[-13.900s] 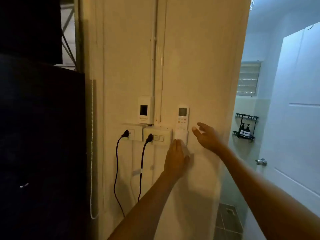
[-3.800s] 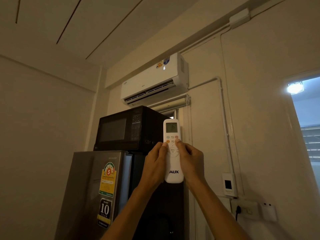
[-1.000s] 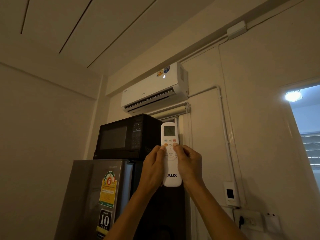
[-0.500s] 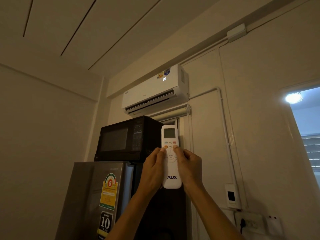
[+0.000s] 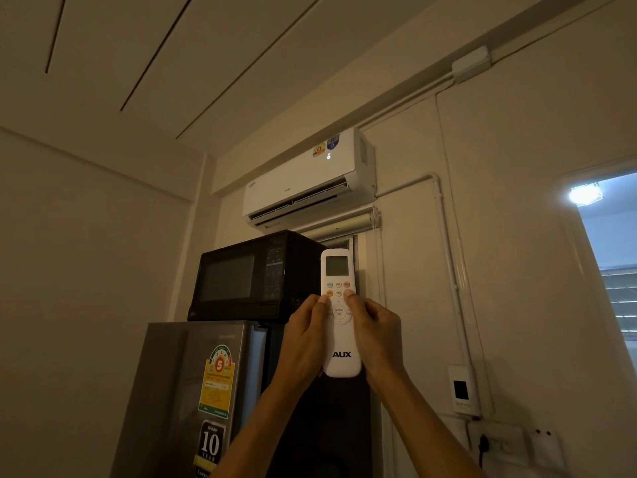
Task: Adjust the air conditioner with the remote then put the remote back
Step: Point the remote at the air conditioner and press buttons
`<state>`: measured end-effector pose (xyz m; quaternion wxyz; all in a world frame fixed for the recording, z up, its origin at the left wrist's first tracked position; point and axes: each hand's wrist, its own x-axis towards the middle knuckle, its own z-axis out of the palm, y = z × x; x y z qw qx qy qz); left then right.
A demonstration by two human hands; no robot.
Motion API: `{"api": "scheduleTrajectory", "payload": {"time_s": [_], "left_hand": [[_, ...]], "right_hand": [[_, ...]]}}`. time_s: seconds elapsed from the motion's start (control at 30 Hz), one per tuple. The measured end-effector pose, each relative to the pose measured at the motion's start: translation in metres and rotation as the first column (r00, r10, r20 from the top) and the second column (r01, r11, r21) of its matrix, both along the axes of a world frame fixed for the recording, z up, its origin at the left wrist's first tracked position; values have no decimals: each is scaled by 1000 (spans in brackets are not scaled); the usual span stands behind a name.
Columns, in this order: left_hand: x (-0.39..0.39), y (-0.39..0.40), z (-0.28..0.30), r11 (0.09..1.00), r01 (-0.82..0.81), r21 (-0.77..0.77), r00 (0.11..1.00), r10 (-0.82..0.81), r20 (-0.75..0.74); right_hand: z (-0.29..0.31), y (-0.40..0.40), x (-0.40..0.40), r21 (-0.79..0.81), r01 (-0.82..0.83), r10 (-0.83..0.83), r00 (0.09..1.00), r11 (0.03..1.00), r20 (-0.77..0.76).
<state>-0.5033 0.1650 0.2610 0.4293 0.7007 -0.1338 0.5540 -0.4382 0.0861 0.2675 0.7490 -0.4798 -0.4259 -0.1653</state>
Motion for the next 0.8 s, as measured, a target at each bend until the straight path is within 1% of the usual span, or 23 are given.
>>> {"api": "scheduleTrajectory", "payload": {"time_s": [0.23, 0.53, 0.8], "left_hand": [[1, 2, -2, 1000, 10, -3, 1000, -10, 2], [2, 2, -4, 1000, -3, -8, 1000, 3, 4], [3, 3, -5, 999, -37, 7, 999, 37, -1]], "right_hand": [[-2, -2, 0, 5, -66, 66, 998, 998, 25], [-5, -7, 3, -35, -119, 121, 991, 992, 62], [-6, -10, 6, -51, -110, 114, 990, 993, 88]]}}
